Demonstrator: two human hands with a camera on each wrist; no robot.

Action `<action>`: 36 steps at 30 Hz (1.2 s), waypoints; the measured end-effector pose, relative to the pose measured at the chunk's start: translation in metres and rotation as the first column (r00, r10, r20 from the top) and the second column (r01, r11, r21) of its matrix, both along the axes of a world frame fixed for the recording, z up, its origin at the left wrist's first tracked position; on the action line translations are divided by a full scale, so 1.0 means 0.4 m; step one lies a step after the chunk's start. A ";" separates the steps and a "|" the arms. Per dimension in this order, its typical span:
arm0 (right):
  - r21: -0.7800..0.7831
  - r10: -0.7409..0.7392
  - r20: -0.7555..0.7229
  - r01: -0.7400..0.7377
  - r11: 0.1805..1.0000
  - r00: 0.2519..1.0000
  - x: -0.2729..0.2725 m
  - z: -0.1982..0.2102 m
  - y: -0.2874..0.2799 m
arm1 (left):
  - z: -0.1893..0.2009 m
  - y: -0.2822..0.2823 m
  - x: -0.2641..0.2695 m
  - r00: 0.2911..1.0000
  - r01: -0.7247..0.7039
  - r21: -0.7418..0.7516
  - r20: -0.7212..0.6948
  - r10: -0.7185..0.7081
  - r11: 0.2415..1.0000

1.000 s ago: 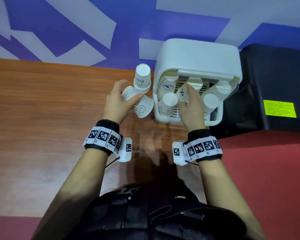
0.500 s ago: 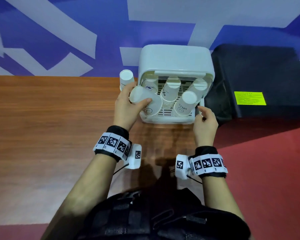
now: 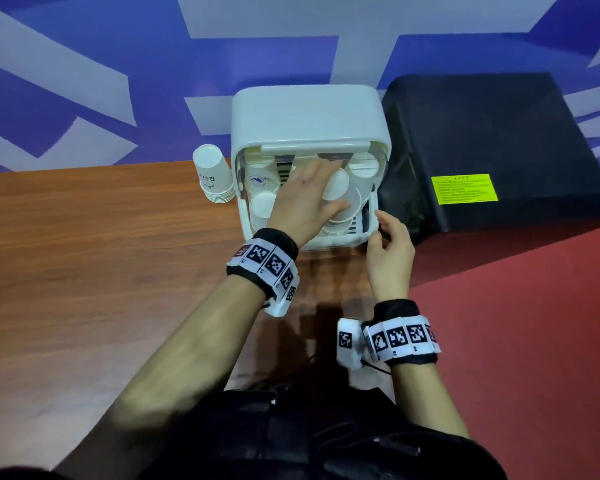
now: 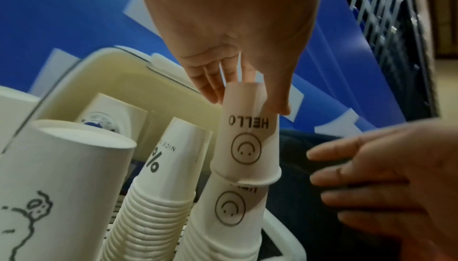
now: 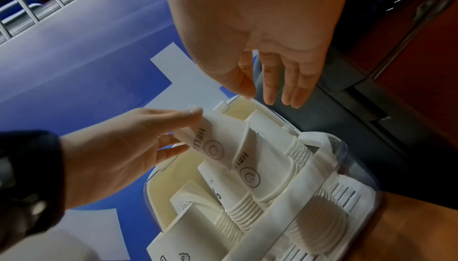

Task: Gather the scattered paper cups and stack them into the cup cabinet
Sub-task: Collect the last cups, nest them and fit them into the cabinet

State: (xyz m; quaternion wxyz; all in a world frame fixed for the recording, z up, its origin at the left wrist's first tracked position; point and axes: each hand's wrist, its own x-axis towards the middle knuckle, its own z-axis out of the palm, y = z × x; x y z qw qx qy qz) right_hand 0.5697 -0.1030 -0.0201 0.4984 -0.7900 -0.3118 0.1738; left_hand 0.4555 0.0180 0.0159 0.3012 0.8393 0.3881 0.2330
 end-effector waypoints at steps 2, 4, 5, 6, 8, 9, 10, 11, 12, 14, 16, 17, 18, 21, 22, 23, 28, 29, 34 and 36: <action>-0.009 0.005 0.006 -0.005 1.000 1.000 0.000 -0.002 0.006 | -0.019 0.006 0.012 0.998 0.041 0.022 -0.049 -0.040 0.999; -0.025 0.022 -0.002 -0.022 0.999 1.000 -0.002 -0.007 0.012 | -0.034 0.009 0.024 0.994 0.061 0.032 -0.096 -0.057 0.998; -0.031 0.032 -0.013 -0.032 0.999 0.999 -0.002 -0.008 0.017 | -0.043 0.009 0.029 0.990 0.074 0.034 -0.126 -0.069 0.997; -0.035 0.042 -0.021 -0.043 0.998 0.999 -0.001 -0.009 0.022 | -0.052 0.008 0.034 0.984 0.085 0.028 -0.162 -0.079 0.996; -0.047 0.061 -0.027 -0.063 0.997 0.998 0.000 -0.009 0.030 | -0.074 0.005 0.039 0.973 0.076 0.010 -0.219 -0.073 0.997; -0.059 0.068 -0.031 -0.070 0.996 0.997 0.001 -0.009 0.034 | -0.084 0.002 0.041 0.972 0.061 0.009 -0.227 -0.057 0.998; -0.077 0.075 -0.045 -0.078 0.994 0.996 0.004 -0.012 0.038 | -0.090 0.000 0.043 0.974 0.045 0.012 -0.224 -0.041 0.999; -0.098 0.086 -0.068 -0.093 0.991 0.994 0.006 -0.016 0.043 | -0.092 0.001 0.048 0.975 0.033 0.014 -0.220 -0.029 0.999; -0.120 0.102 -0.095 -0.113 0.986 0.990 0.008 -0.021 0.049 | -0.091 0.002 0.053 0.975 0.031 0.009 -0.221 -0.028 0.999; -0.156 0.145 -0.144 -0.168 0.973 0.979 0.008 -0.028 0.064 | -0.084 0.007 0.058 0.973 0.050 -0.021 -0.223 -0.054 0.999; -0.147 0.183 -0.194 -0.213 0.966 0.964 0.007 -0.028 0.081 | -0.082 0.012 0.050 0.974 0.084 -0.061 -0.205 -0.095 0.995; -0.128 0.201 -0.210 -0.231 0.964 0.957 0.007 -0.027 0.090 | -0.083 0.012 0.038 0.977 0.096 -0.076 -0.185 -0.109 0.992; -0.114 0.220 -0.223 -0.250 0.962 0.950 0.006 -0.026 0.098 | -0.085 0.008 0.021 0.981 0.099 -0.080 -0.158 -0.111 0.992; -0.091 0.291 -0.185 -0.311 0.946 0.939 -0.001 -0.032 0.120 | -0.094 -0.020 -0.044 0.997 0.043 -0.041 -0.060 -0.046 0.998; -0.089 0.299 -0.156 -0.315 0.945 0.941 -0.004 -0.036 0.126 | -0.100 -0.031 -0.068 0.999 0.010 -0.027 -0.037 -0.011 1.000; -0.083 0.295 -0.133 -0.308 0.948 0.946 -0.007 -0.042 0.133 | -0.106 -0.041 -0.093 0.999 -0.031 -0.014 -0.022 0.030 0.999; -0.096 0.277 -0.139 -0.292 0.952 0.951 -0.019 -0.048 0.162 | -0.128 -0.061 -0.198 0.975 -0.223 0.049 0.028 0.221 0.974; -0.101 0.285 -0.142 -0.300 0.949 0.948 -0.024 -0.047 0.166 | -0.127 -0.059 -0.213 0.966 -0.256 0.031 0.031 0.255 0.966; -0.102 0.285 -0.162 -0.304 0.947 0.945 -0.064 -0.050 0.172 | -0.122 -0.035 -0.265 0.932 -0.356 -0.012 0.076 0.356 0.935; -0.121 0.287 -0.146 -0.305 0.945 0.947 -0.075 -0.053 0.173 | -0.120 -0.025 -0.279 0.922 -0.376 -0.037 0.080 0.378 0.926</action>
